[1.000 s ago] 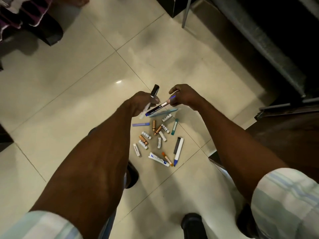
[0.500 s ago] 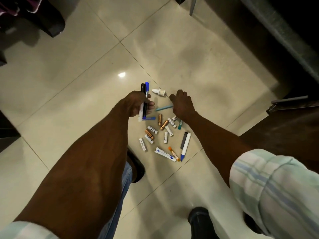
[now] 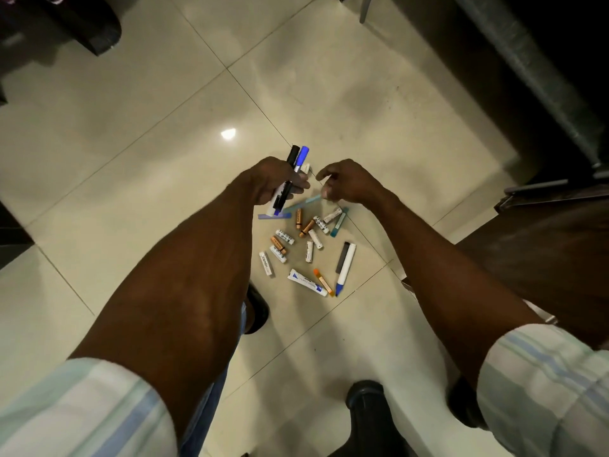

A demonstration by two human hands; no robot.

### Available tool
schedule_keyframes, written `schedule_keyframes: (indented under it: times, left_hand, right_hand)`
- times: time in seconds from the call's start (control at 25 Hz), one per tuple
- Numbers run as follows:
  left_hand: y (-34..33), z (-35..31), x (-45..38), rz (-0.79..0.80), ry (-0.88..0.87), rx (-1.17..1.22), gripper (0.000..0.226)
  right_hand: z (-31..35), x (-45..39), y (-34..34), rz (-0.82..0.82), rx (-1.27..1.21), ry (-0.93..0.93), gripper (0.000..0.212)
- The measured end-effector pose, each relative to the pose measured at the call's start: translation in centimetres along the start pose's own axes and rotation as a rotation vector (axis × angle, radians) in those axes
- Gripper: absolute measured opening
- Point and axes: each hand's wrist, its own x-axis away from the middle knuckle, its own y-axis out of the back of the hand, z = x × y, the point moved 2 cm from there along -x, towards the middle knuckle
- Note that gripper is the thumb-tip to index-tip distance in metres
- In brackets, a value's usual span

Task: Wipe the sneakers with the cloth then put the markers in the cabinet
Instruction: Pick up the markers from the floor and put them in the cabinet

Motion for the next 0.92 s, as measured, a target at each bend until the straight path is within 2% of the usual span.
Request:
schedule_keyframes:
  times: [0.08,0.16,0.28,0.32,0.36,0.4,0.44,0.52,0.6,0.68,0.84,0.92]
  left_hand:
    - [-1.1,0.4,0.6,0.180,0.083,-0.102,0.014]
    - [-2.3,1.0,0.9,0.325,0.161,-0.069,0.010]
    - [-3.1,1.3,1.2,0.284,0.220,0.001,0.016]
    - [-3.0,1.4,1.3,0.239,0.218,-0.012,0.017]
    - [-2.8,1.5,1.2,0.204,0.216,-0.029,0.017]
    - [-2.6,1.6,1.1,0.185,0.219,-0.034,0.016]
    - [-2.5,1.5,1.3,0.180,0.219,-0.037,0.016]
    - [-2.5,1.5,1.3,0.162,0.208,-0.059,0.018]
    - [-2.5,1.7,1.4,0.118,0.191,-0.088,0.018]
    - [-2.8,2.0,1.5,0.091,0.192,-0.090,0.017]
    - [-4.1,3.4,2.3,0.041,0.240,-0.035,0.016]
    - [-5.4,3.8,3.3,-0.043,0.199,-0.009,0.014]
  right_hand:
    - [0.8,1.4,0.6,-0.021,-0.320,-0.066,0.038]
    - [0.7,2.2,0.8,-0.054,-0.452,-0.112,0.040]
    - [-1.6,3.2,-0.1,-0.161,-0.645,-0.224,0.029]
    - [-3.0,3.7,-0.8,-0.262,-0.578,-0.287,0.020]
    - [-4.8,4.3,-1.9,-0.354,-0.403,-0.375,0.013]
    - [-6.6,5.3,-3.2,-0.407,-0.242,-0.472,0.019]
    - [-8.3,6.3,-4.8,-0.407,-0.179,-0.572,0.033]
    - [-10.5,8.1,-8.0,-0.304,-0.179,-0.701,0.054]
    - [-11.7,9.0,-10.2,-0.243,-0.076,-0.678,0.056]
    - [-12.1,9.4,-11.0,-0.282,-0.033,-0.617,0.049]
    - [-11.4,9.9,-9.8,-0.330,-0.094,-0.567,0.035]
    - [-10.0,10.9,-8.4,-0.349,-0.210,-0.540,0.041]
